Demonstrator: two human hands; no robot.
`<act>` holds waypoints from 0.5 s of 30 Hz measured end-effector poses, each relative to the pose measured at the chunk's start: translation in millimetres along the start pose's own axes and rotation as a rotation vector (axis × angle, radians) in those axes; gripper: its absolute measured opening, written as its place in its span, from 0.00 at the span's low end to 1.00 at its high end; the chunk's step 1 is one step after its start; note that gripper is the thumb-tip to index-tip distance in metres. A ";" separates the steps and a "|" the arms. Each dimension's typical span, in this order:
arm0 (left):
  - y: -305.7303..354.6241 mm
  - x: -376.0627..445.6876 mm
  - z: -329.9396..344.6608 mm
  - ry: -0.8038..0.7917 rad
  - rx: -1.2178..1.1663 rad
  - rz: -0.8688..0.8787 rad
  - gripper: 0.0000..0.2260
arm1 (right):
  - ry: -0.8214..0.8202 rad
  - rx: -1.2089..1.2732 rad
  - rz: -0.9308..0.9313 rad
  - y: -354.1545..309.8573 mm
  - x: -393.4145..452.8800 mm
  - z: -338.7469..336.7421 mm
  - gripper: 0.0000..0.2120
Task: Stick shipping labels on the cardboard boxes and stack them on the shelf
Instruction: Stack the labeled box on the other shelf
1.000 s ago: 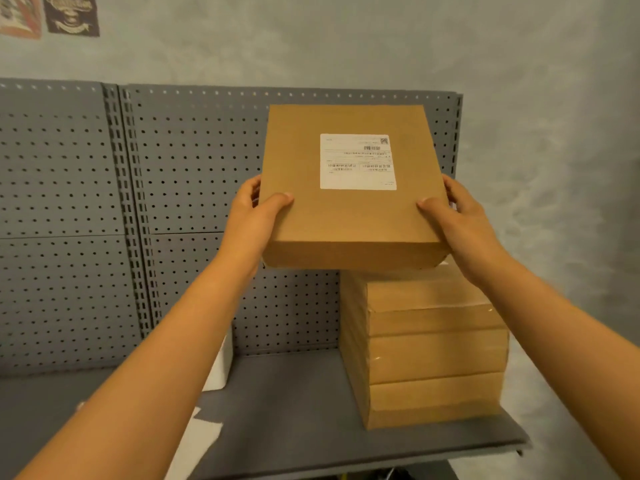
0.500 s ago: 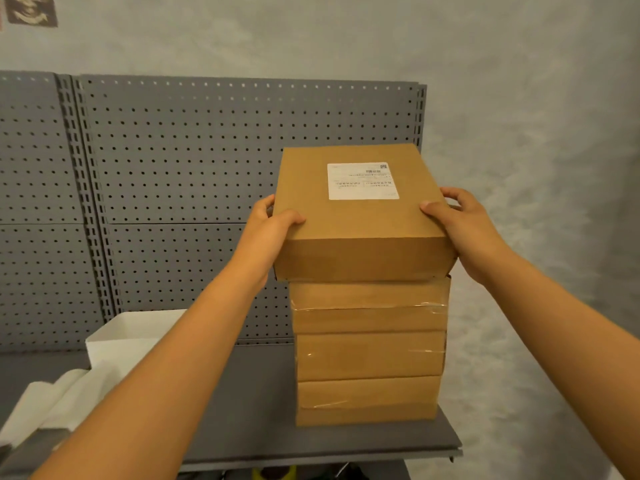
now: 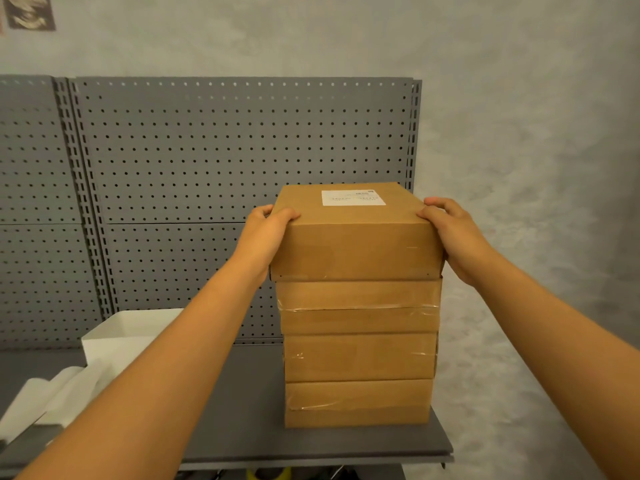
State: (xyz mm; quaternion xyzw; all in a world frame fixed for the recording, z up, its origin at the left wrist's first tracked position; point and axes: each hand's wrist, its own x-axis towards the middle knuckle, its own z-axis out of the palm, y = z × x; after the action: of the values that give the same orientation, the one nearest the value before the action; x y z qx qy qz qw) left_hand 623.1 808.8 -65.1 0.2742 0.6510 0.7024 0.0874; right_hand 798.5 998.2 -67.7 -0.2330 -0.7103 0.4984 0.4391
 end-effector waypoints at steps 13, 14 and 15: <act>2.2 9.0 10.1 -0.004 0.074 -0.071 0.11 | -0.027 -0.001 0.025 9.3 11.4 3.5 0.10; 2.3 9.4 10.3 -0.007 0.077 -0.072 0.11 | -0.022 -0.007 0.021 9.5 12.0 3.4 0.10; 2.2 9.6 10.6 -0.010 0.081 -0.072 0.11 | -0.019 -0.015 0.019 9.9 12.5 3.2 0.10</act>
State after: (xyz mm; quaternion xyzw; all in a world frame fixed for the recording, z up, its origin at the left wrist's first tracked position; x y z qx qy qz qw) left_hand 620.9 822.3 -60.4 0.2576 0.6877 0.6706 0.1047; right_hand 788.4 1010.1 -72.3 -0.2383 -0.7161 0.4992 0.4257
